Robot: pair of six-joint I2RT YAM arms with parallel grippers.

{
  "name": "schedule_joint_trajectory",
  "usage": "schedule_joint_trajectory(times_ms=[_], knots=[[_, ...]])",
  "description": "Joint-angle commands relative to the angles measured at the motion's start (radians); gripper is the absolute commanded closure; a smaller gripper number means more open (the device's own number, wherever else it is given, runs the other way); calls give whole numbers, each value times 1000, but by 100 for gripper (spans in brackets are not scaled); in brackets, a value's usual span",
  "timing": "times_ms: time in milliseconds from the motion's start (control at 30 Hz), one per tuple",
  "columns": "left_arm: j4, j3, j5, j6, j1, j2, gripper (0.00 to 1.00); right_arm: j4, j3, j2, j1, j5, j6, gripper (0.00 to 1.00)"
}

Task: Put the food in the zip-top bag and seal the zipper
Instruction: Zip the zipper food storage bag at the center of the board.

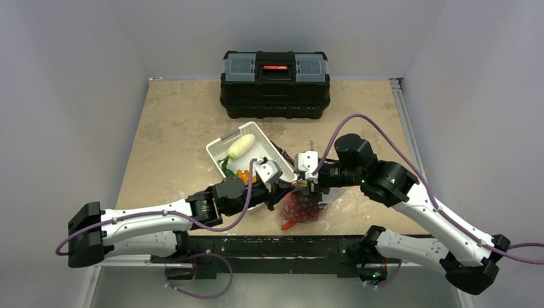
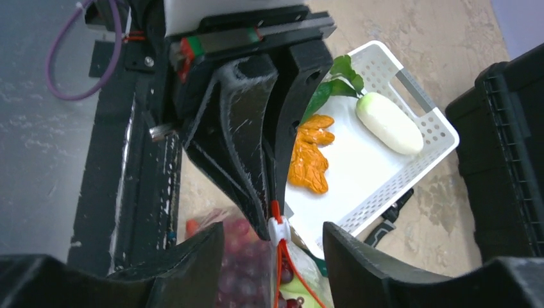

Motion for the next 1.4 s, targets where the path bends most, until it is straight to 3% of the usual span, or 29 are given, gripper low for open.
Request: schedule_joint_trajectory(times_ms=[0,200,567,967,1133,1233,1333,1367], knots=[[100,17,25,28,8,-5,100,-64,10,-37,-1,46,-96,38],[140,-3,59,41,10,-18,100,-108,-5,-35,-1,127,-143,29],[184,-59,167,124,11,-55,100,-181,93,104,-4,43,-222,33],[177,-75,155,132,18,-77,100,-203,44,75,-34,132,-219,58],[160,-71,152,126,18,-84,100,-190,56,77,-35,119,-214,79],[155,-65,146,123,19,-84,100,-196,69,87,-35,112,-210,98],[95,-34,152,104,19,-92,100,-219,86,93,-35,86,-205,100],[63,-14,159,97,19,-96,92,-220,88,92,-35,79,-202,100]])
